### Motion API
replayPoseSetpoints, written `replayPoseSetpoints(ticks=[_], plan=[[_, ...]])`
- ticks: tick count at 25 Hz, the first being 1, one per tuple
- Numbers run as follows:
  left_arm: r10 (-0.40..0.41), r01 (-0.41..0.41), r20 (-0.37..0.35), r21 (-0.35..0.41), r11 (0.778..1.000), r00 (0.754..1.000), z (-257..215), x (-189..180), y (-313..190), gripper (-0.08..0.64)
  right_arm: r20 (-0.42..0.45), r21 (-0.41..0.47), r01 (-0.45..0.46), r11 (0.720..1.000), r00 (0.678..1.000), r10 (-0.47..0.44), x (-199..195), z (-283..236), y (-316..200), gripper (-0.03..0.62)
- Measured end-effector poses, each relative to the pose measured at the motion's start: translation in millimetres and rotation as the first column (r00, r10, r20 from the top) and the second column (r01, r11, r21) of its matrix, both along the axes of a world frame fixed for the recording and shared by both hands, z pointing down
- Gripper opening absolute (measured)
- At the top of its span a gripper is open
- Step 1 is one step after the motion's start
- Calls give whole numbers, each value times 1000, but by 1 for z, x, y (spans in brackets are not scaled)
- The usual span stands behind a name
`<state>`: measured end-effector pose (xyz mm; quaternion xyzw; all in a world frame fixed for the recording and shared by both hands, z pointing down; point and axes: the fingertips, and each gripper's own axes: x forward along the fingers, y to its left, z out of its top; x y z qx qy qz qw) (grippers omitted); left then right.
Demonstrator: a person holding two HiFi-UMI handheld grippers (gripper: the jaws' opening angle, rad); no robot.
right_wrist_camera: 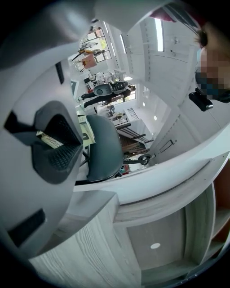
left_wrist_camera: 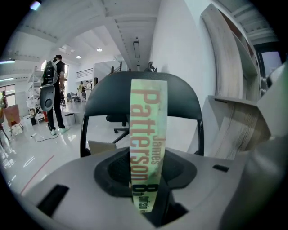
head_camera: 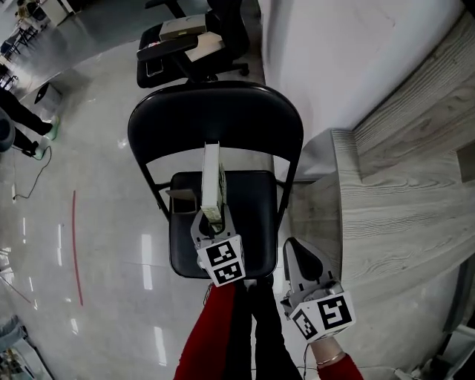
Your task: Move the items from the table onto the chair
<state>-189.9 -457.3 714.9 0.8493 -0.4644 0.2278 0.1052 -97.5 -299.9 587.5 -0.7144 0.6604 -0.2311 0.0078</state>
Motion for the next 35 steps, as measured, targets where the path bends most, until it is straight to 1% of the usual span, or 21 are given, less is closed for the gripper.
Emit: replayPoseSetpoints(ticks=[3, 6, 8, 15, 21, 24, 28, 32, 35], plan=[[0, 0, 25, -6, 1000, 1000, 18, -5, 13, 166, 12, -25, 5, 1000, 1000, -5, -2, 11, 4, 12], [-4, 8, 66, -58, 998, 998, 39, -14, 32, 166, 34, -39, 8, 999, 999, -7, -2, 15, 2, 12], [-5, 11, 76, -77, 997, 997, 47, -21, 39, 166, 42, -38, 18, 999, 999, -17, -4, 13, -1, 12], [8, 0, 100, -83, 997, 995, 51, -19, 44, 170, 37, -34, 44, 998, 998, -42, -11, 7, -11, 12], [3, 9, 93, -126, 992, 996, 50, -21, 41, 173, 36, -40, 48, 998, 998, -47, -9, 7, -12, 12], [11, -1, 80, -131, 991, 997, 41, -23, 43, 172, 36, -42, 53, 998, 998, -51, -10, 6, -13, 12], [18, -11, 48, -140, 990, 999, 18, -28, 55, 172, 38, -38, 52, 998, 998, -51, -8, 0, -14, 12], [46, -44, 15, -125, 991, 999, -21, -39, 77, 172, 45, -19, 44, 999, 998, -43, -6, -16, -17, 12], [82, -84, -18, -101, 991, 996, -58, -48, 92, 172, 40, 5, 46, 999, 998, -46, -7, -33, -20, 12]])
